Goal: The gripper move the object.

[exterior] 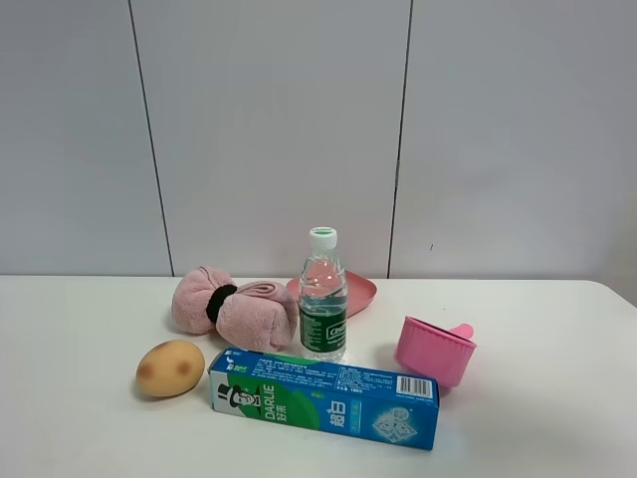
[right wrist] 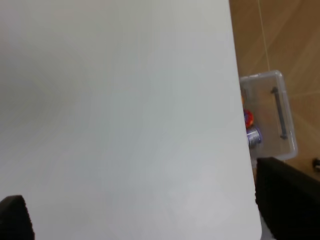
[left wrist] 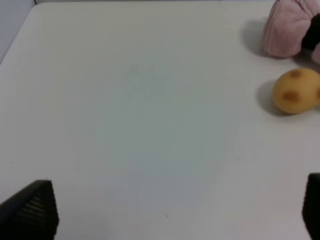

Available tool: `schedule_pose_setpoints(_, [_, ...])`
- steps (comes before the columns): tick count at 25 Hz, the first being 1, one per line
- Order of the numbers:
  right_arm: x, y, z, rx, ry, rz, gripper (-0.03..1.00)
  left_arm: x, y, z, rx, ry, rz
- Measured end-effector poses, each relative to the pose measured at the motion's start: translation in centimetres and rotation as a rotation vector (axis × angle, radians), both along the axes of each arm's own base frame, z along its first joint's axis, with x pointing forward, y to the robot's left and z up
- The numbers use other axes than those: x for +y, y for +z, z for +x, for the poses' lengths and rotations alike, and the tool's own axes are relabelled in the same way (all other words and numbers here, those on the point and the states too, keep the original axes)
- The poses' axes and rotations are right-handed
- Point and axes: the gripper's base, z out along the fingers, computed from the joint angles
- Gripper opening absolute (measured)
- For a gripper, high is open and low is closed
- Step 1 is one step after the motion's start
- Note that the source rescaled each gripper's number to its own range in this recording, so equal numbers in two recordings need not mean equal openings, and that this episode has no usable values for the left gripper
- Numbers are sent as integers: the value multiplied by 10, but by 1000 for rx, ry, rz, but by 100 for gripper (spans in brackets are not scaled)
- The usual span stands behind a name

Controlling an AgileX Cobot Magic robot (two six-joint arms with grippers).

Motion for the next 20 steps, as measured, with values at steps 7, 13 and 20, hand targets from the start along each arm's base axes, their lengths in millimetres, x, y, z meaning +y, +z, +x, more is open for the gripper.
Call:
schedule_pose_setpoints(7, [-7,4,-39,-170,-90,10,74,0,0,0,0,0,0])
schedule_pose_setpoints(13, [-1,-15,-94,-301,-117,-20,74,0,0,0,0,0,0])
schedule_pose_setpoints(20, [9,-25,-146,-553,-87,-70,74,0,0,0,0,0,0])
